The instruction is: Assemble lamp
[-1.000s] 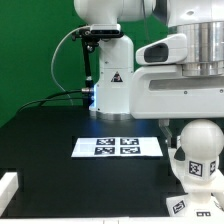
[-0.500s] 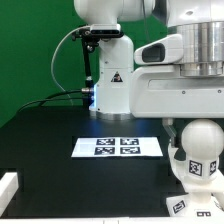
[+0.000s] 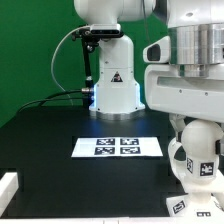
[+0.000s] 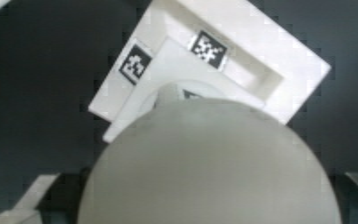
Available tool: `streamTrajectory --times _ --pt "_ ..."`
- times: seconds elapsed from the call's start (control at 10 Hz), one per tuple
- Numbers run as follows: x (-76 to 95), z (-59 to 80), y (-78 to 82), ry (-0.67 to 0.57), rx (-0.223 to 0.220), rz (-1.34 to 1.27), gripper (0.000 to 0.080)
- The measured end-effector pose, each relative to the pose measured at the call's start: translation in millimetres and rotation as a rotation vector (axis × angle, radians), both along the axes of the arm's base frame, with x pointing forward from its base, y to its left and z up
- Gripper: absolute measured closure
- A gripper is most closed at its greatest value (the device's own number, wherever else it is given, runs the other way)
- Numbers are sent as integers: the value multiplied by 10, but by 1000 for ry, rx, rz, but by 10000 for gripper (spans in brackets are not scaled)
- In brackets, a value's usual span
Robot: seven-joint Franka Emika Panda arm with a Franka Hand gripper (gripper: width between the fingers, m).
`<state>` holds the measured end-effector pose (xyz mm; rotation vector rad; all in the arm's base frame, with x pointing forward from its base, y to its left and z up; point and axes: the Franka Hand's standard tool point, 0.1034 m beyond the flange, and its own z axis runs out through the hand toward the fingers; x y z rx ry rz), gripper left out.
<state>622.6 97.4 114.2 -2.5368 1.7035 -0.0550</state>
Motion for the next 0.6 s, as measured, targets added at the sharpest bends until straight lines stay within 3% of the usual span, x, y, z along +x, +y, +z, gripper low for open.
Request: streamTrajectory --times 0.3,0.6 --pt "15 5 3 13 71 -309 223" --pt "15 5 8 11 72 -297 161"
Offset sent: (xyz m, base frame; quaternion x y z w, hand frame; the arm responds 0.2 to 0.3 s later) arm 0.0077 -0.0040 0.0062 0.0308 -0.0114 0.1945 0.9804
